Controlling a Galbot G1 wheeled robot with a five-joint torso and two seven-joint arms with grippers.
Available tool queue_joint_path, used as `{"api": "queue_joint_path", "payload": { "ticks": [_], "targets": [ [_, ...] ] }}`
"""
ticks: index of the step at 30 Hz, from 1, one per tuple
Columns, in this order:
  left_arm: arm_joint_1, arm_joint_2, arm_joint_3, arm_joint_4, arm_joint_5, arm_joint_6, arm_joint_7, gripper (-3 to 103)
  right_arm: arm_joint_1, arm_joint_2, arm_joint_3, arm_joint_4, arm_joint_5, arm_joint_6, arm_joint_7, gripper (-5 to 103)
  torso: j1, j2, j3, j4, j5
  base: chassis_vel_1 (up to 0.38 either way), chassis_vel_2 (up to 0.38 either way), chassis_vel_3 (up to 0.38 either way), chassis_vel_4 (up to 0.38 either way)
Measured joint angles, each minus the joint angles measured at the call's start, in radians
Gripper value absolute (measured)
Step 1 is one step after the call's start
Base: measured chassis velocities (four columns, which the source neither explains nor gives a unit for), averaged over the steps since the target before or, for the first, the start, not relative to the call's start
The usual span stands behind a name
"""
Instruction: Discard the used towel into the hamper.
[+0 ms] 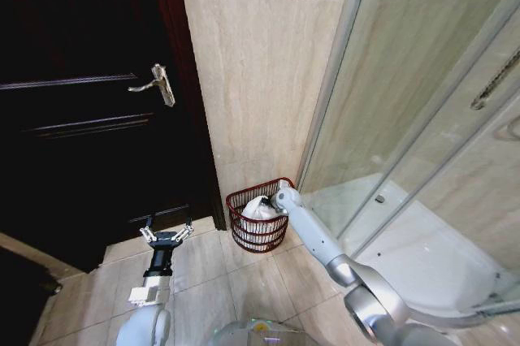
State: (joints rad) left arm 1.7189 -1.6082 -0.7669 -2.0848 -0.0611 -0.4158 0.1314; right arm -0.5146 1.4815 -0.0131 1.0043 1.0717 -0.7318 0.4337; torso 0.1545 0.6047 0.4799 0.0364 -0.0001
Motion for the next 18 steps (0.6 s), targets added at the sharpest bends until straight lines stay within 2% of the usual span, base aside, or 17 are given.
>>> {"api": "queue_joint_path", "payload": {
  "ticks": [9, 11, 12, 15, 17, 18],
  "targets": [
    [-0.002, 0.012, 0.02, -0.006, -0.082, 0.084, 0.018, 100, -0.026, 0.009, 0.015, -0.015, -0.085, 0.001, -0.069, 1, 0.0, 0.0, 0.0, 0.0002, 0.0, 0.0, 0.0, 0.0, 0.0],
    [0.0, 0.06, 0.037, -0.004, -0.106, 0.101, 0.022, 100, -0.042, -0.004, 0.009, 0.005, -0.122, 0.001, -0.117, 12, 0.0, 0.0, 0.0, 0.0, 0.0002, 0.0, 0.0, 0.0, 0.0],
    [0.0, 0.06, 0.037, -0.004, -0.106, 0.101, 0.022, 100, -0.042, -0.004, 0.009, 0.005, -0.122, 0.001, -0.117, 12, 0.0, 0.0, 0.0, 0.0, 0.0002, 0.0, 0.0, 0.0, 0.0],
    [0.016, 0.15, 0.062, 0.004, -0.139, 0.122, 0.026, 100, -0.072, -0.039, 0.001, 0.044, -0.213, 0.011, -0.262, 27, 0.0, 0.0, 0.0, -0.0002, 0.0001, 0.0, 0.0, 0.0, 0.0],
    [0.017, 0.166, 0.065, 0.008, -0.143, 0.124, 0.026, 100, -0.079, -0.046, 0.0, 0.053, -0.224, 0.023, -0.289, 27, 0.0, 0.0, 0.0, -0.0001, 0.0001, 0.0, 0.0, 0.0, 0.0],
    [0.018, 0.178, 0.066, 0.013, -0.144, 0.125, 0.027, 100, -0.086, -0.052, -0.001, 0.064, -0.234, 0.038, -0.306, 33, 0.0, 0.0, 0.0, -0.0003, 0.0001, 0.0, 0.0, 0.0, 0.0]
  ]
}}
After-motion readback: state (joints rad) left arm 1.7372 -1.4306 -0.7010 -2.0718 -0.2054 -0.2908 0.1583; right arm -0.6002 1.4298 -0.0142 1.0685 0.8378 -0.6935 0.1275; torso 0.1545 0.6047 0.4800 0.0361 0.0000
